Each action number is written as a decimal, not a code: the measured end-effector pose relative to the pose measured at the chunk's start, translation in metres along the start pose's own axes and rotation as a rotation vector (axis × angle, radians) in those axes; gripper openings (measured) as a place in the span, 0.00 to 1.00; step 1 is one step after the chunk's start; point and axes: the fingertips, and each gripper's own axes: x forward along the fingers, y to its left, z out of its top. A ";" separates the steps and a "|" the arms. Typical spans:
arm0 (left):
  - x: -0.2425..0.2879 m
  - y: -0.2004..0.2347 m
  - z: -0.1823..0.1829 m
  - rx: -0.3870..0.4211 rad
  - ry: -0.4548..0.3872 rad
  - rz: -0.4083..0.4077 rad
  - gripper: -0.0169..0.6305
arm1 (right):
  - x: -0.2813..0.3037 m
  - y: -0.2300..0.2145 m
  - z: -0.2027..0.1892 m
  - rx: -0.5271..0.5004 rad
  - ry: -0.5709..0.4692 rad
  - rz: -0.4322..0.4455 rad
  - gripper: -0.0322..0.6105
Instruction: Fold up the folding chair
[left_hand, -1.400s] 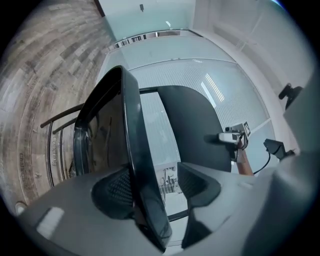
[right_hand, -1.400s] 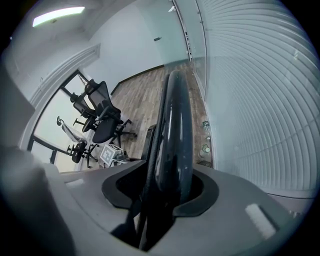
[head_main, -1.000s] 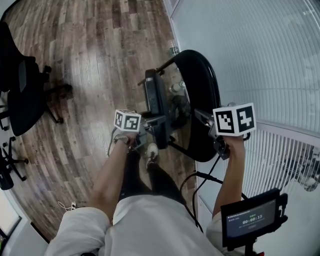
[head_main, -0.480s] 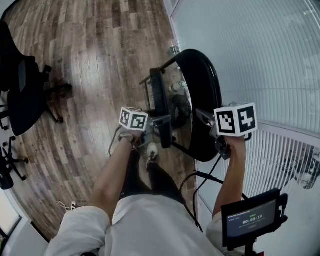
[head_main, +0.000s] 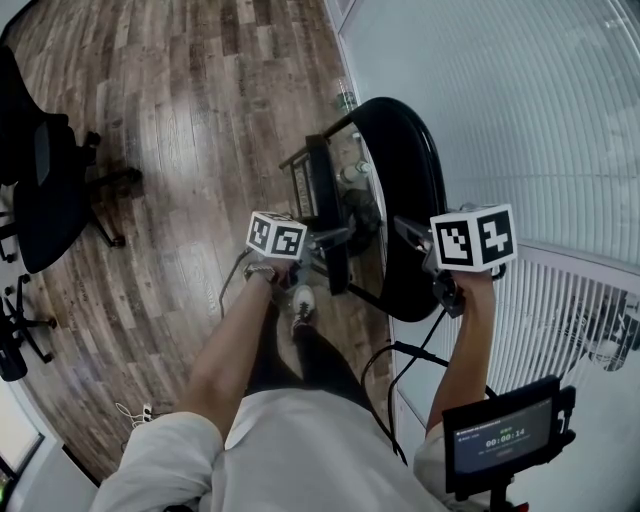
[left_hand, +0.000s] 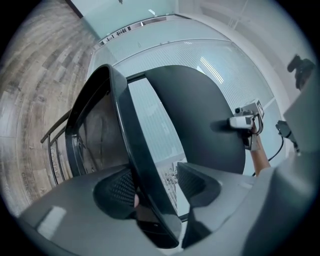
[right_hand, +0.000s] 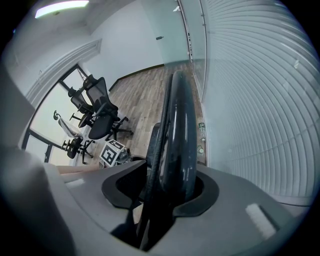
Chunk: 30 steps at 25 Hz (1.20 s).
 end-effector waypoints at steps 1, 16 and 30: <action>0.000 0.001 0.000 -0.006 -0.002 0.006 0.39 | 0.000 0.000 0.000 -0.001 0.000 -0.001 0.27; 0.012 0.004 0.004 -0.064 -0.056 0.016 0.36 | 0.000 0.002 0.002 -0.016 -0.002 -0.012 0.28; 0.022 0.002 0.006 -0.087 -0.059 0.004 0.35 | 0.000 0.004 0.001 -0.045 0.010 -0.030 0.30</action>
